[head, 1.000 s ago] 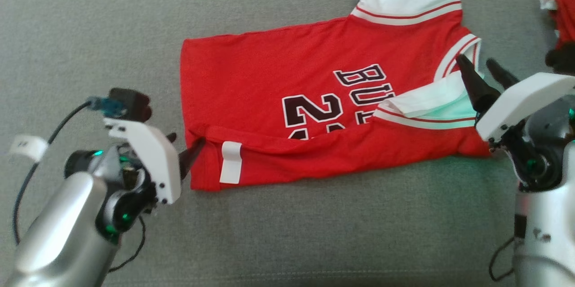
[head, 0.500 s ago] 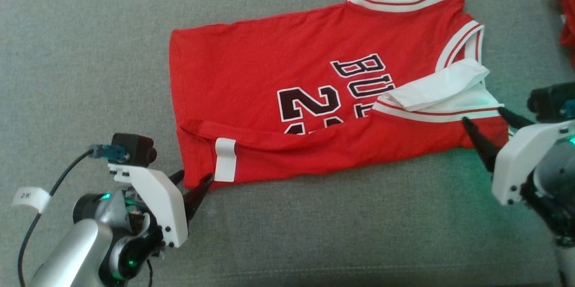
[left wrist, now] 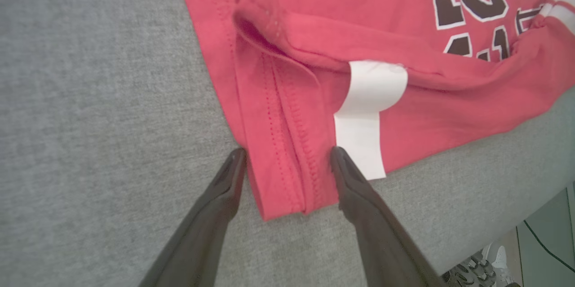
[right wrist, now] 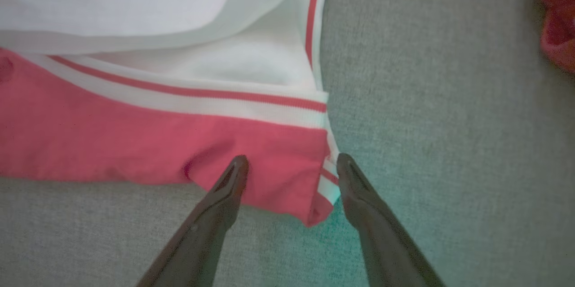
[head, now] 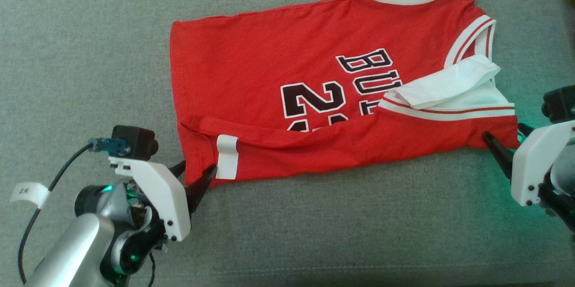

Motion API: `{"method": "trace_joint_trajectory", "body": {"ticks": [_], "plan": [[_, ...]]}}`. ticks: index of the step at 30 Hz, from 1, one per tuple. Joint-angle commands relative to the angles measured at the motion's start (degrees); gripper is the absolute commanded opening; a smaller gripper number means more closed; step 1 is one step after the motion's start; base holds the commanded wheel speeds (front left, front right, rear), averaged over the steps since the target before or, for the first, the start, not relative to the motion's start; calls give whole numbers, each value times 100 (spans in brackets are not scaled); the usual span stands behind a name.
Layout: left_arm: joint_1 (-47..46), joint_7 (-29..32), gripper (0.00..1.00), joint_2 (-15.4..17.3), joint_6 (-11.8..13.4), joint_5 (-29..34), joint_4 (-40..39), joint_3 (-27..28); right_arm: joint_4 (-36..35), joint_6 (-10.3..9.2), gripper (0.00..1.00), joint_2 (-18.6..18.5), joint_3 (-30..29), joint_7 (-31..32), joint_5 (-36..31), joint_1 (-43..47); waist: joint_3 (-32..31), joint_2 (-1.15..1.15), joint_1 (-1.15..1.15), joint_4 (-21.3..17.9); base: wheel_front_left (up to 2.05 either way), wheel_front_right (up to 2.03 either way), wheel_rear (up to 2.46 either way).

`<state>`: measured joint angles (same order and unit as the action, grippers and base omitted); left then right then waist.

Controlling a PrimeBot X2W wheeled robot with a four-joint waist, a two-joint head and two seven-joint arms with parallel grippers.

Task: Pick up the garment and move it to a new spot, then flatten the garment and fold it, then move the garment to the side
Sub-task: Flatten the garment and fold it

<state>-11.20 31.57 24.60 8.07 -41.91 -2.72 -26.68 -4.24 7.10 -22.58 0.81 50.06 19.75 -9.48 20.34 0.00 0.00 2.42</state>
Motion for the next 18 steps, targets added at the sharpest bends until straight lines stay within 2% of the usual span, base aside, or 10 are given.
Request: {"method": "trace_joint_trajectory", "body": {"ticks": [1,13,14,15,16,17,18], "plan": [[-138,-40,100,110,22,49,-165,214,-156,39,100,-123,37,58,68,-7,24,0,0,6,0,0,0],[-213,69,100,36,-98,-16,-152,23,34,39,100,62,53,421,298,-263,252,0,0,95,0,0,0],[-212,93,97,33,-126,-28,-150,-9,38,39,95,67,69,448,321,-253,251,0,0,97,0,0,0],[-209,112,42,30,-159,-43,-157,-39,39,39,73,73,83,475,347,-243,244,0,0,98,0,0,0],[-203,118,23,27,-183,-56,-167,-58,35,39,45,92,77,490,382,-235,233,0,0,97,0,0,0],[-194,113,0,18,-200,-77,-179,-64,38,39,0,131,41,502,421,-231,218,0,0,94,0,0,0],[-183,113,0,13,-222,-103,-187,-72,40,39,0,158,29,539,461,-219,191,0,0,93,0,0,0]]}}
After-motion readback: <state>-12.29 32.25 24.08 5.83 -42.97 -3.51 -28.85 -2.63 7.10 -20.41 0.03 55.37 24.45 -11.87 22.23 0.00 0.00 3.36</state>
